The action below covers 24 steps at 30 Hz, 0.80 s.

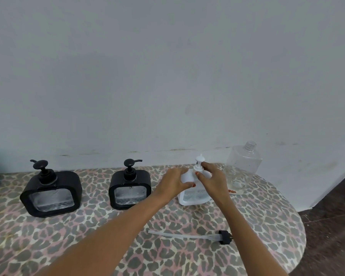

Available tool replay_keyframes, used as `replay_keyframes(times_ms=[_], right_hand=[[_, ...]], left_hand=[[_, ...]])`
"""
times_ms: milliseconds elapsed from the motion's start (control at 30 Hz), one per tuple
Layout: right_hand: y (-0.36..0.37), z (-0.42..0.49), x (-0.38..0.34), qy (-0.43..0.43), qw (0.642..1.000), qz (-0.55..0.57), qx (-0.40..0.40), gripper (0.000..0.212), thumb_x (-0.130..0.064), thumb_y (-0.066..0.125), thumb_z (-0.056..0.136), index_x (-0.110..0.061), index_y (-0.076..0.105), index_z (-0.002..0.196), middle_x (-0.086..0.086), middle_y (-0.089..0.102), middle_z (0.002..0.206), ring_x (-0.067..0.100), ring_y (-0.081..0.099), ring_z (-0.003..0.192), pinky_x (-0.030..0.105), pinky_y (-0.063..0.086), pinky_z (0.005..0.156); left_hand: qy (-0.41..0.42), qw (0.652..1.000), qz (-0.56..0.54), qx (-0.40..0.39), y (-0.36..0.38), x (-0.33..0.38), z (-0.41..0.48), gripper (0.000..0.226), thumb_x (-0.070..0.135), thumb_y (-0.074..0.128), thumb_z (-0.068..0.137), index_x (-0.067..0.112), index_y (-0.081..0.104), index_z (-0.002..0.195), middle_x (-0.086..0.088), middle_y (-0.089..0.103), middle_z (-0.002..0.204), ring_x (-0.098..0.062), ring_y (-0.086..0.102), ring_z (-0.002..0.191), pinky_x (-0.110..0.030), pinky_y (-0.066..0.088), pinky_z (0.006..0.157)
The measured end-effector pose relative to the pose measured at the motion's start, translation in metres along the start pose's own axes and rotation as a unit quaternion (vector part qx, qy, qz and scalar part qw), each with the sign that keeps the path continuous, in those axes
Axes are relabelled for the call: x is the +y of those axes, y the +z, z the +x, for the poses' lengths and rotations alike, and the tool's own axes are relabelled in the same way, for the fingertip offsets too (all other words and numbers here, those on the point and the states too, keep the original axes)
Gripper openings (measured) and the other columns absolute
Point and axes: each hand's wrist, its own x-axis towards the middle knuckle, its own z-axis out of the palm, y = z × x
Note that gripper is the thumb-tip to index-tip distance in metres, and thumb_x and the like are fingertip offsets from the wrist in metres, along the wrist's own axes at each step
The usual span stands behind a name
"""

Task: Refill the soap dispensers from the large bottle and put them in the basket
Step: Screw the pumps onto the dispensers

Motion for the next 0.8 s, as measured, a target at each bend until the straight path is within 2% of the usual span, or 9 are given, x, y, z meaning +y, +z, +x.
replay_keyframes(times_ms=[133,267,333,433,467,533,667,733,800], right_hand=[[0.005,0.002,0.0,0.01,0.999,-0.004,0.035,0.04,-0.015,0.073,0.075,-0.006,0.057,0.11,0.004,0.06,0.105,0.014,0.054,0.093,0.022,0.038,0.081],[0.016,0.002,-0.004,0.039,0.997,-0.016,0.06,0.043,-0.023,0.079,0.069,-0.014,0.048,0.097,0.003,0.054,0.097,0.021,0.054,0.093,0.023,0.034,0.077],[0.017,0.0,-0.004,0.031,0.997,-0.028,0.059,0.051,-0.026,0.079,0.068,-0.013,0.049,0.107,-0.001,0.051,0.1,0.016,0.051,0.095,0.02,0.031,0.082],[0.009,-0.003,-0.005,0.024,1.0,-0.001,0.019,0.057,-0.019,0.072,0.076,-0.014,0.045,0.126,-0.005,0.052,0.114,0.007,0.045,0.104,0.007,0.023,0.078],[0.006,-0.003,-0.004,0.025,1.0,0.004,0.0,0.054,-0.016,0.068,0.079,-0.013,0.045,0.128,-0.003,0.053,0.121,0.009,0.046,0.109,0.008,0.024,0.081],[-0.001,-0.001,-0.001,0.033,0.999,-0.004,-0.023,0.047,-0.01,0.062,0.083,-0.01,0.05,0.128,0.004,0.055,0.129,0.017,0.047,0.12,0.019,0.031,0.094],[0.001,0.001,0.002,0.033,0.998,-0.047,0.005,0.04,-0.017,0.069,0.078,-0.01,0.058,0.115,0.003,0.063,0.111,0.021,0.056,0.11,0.038,0.038,0.1],[0.006,0.003,0.002,0.031,0.998,-0.056,0.02,0.041,-0.022,0.073,0.075,-0.012,0.056,0.111,-0.001,0.059,0.103,0.018,0.055,0.102,0.028,0.036,0.098],[0.01,0.004,-0.002,0.031,0.995,-0.091,0.027,0.045,-0.027,0.073,0.075,-0.01,0.054,0.112,0.002,0.056,0.107,0.017,0.052,0.1,0.014,0.028,0.092]], left_hand=[[-0.001,1.0,-0.001,0.0,-0.001,0.001,-0.001,0.051,0.026,0.071,0.078,0.003,0.057,0.12,-0.015,0.06,0.123,-0.026,0.056,0.114,-0.035,0.046,0.094],[-0.004,1.0,-0.009,0.0,-0.001,0.001,-0.001,0.04,0.024,0.071,0.078,0.004,0.061,0.11,-0.012,0.066,0.109,-0.025,0.06,0.103,-0.034,0.049,0.086],[-0.004,1.0,-0.009,0.007,-0.001,0.001,-0.001,0.043,0.024,0.071,0.078,0.004,0.06,0.114,-0.011,0.065,0.114,-0.023,0.059,0.107,-0.03,0.046,0.087],[-0.002,1.0,-0.012,0.008,0.0,0.001,-0.001,0.05,0.026,0.071,0.078,0.004,0.057,0.12,-0.012,0.062,0.12,-0.022,0.057,0.111,-0.029,0.045,0.089],[-0.004,1.0,-0.011,0.005,0.0,0.0,0.0,0.049,0.027,0.071,0.078,0.003,0.058,0.119,-0.012,0.063,0.118,-0.023,0.058,0.109,-0.032,0.047,0.089],[-0.005,1.0,-0.008,0.001,0.0,-0.001,0.0,0.049,0.028,0.072,0.077,0.004,0.059,0.117,-0.012,0.064,0.115,-0.024,0.06,0.105,-0.036,0.049,0.088],[-0.006,1.0,-0.011,-0.001,-0.001,0.0,-0.001,0.049,0.027,0.072,0.077,0.003,0.058,0.117,-0.014,0.064,0.117,-0.024,0.059,0.106,-0.037,0.048,0.09],[-0.009,1.0,-0.015,-0.003,-0.001,0.001,-0.001,0.052,0.027,0.072,0.077,0.004,0.056,0.121,-0.013,0.062,0.121,-0.023,0.058,0.109,-0.033,0.048,0.092],[-0.009,1.0,-0.017,-0.001,-0.001,0.002,-0.001,0.055,0.026,0.071,0.078,0.005,0.053,0.126,-0.012,0.059,0.126,-0.022,0.055,0.115,-0.027,0.044,0.094]])
